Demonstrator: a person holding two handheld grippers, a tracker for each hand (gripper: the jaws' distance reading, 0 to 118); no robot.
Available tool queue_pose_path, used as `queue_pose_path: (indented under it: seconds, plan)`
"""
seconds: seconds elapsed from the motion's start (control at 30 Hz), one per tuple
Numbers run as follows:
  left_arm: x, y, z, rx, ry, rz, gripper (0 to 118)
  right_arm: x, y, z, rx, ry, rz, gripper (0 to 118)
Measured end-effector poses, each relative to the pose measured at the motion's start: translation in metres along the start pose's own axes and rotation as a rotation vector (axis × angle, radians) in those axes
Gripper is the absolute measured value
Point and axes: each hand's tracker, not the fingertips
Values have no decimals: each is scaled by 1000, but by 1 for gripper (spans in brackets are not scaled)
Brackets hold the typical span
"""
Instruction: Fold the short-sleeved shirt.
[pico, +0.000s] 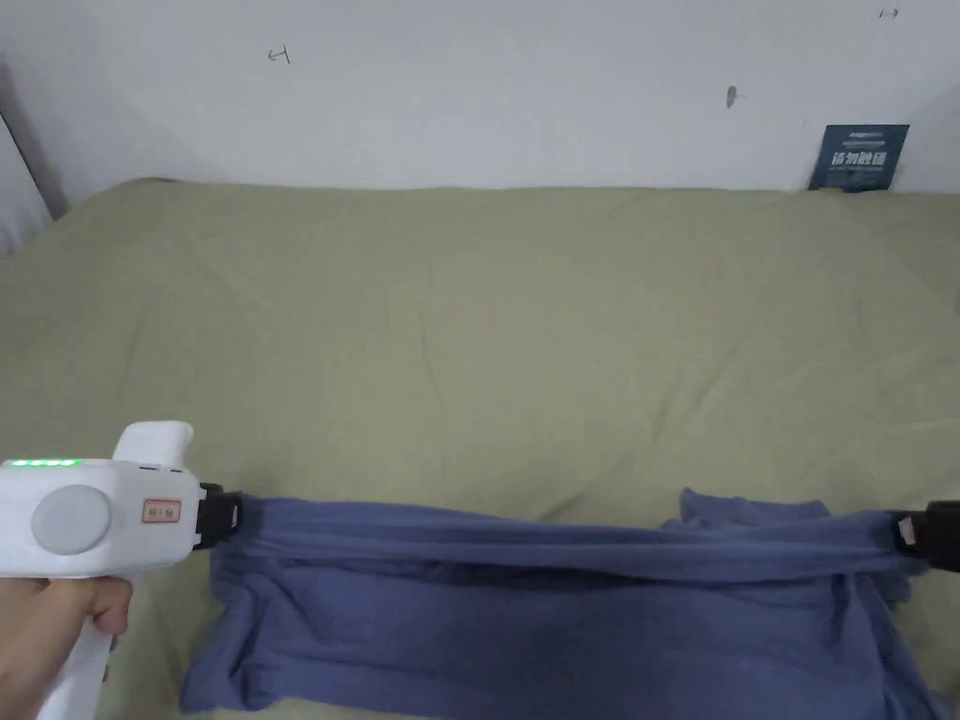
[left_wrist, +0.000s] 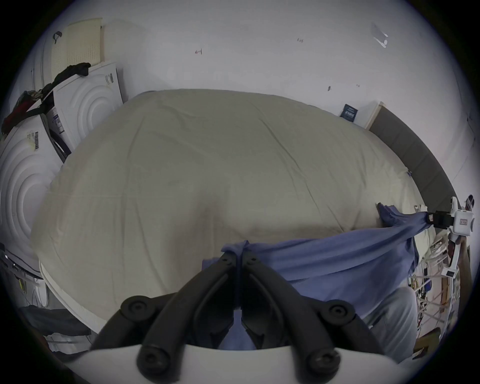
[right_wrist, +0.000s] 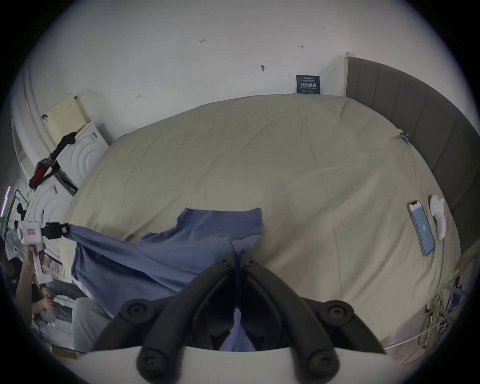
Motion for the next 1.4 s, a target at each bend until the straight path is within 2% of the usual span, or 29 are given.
queue_pose_path:
  seconds: [0.3, 0.53, 0.57, 0.6, 0.63, 0.67, 0.7, 0.73, 0.83, 0.87, 0.93, 0.97, 1.0, 1.03, 1.07, 1.1, 1.17, 1.23, 1.4]
  plan:
    - [-6, -79, 22, 3, -2, -10, 2, 12, -87, 17, -37, 20, -65, 4]
    - [-17, -110, 0, -62, -6, 23, 4, 14, -109, 1, -86, -1, -54, 4]
    - [-13, -110, 3, -61, -8, 19, 13, 13, -109, 1, -83, -4, -48, 7]
    - [-13, -109, 4, -64, 9, 15, 47, 13, -108, 3, -82, -10, -53, 23]
    - [-13, -108, 5, -68, 49, 5, 84, 11, -106, 6, -79, -26, -63, 73]
    - [-12, -107, 9, -77, 59, -3, 113, 9, -104, 8, -85, -51, -66, 114]
    - [-8, -107, 18, -54, 77, 7, 118, 7, -104, 12, -70, -51, -59, 116]
    - [-6, -103, 27, -10, 78, 35, 118, 2, -95, 36, 19, -37, -53, 108]
    - [11, -90, 53, 53, 31, 126, 118, -21, -71, 61, 58, -62, -21, 113]
    - [27, -83, 63, 110, -34, 104, 118, -33, -83, 45, 99, -61, 9, 113]
    - [60, -72, 81, 223, -37, 59, 114, -60, -76, 54, 157, -57, 41, 109]
    - [77, -71, 90, 288, -30, 36, 107, -70, -73, 59, 222, -31, 39, 100]
    - [92, -68, 97, 340, -30, 21, 87, -77, -71, 64, 280, -21, 34, 84]
    - [108, -66, 102, 378, -47, -14, 62, -91, -70, 69, 323, -29, 39, 53]
    - [123, -66, 106, 419, -29, -48, 27, -104, -72, 74, 373, -46, 46, 23]
    - [133, -69, 108, 469, 18, -66, 0, -115, -75, 76, 419, -81, 64, 4]
    - [155, -72, 109, 539, 75, -88, 0, -139, -82, 85, 523, -114, 93, 3]
    - [155, -73, 108, 501, -40, -48, 0, -151, -86, 88, 551, -62, 72, 3]
    - [173, -87, 128, 649, 31, -90, 0, -185, -90, 103, 634, -102, 116, 3]
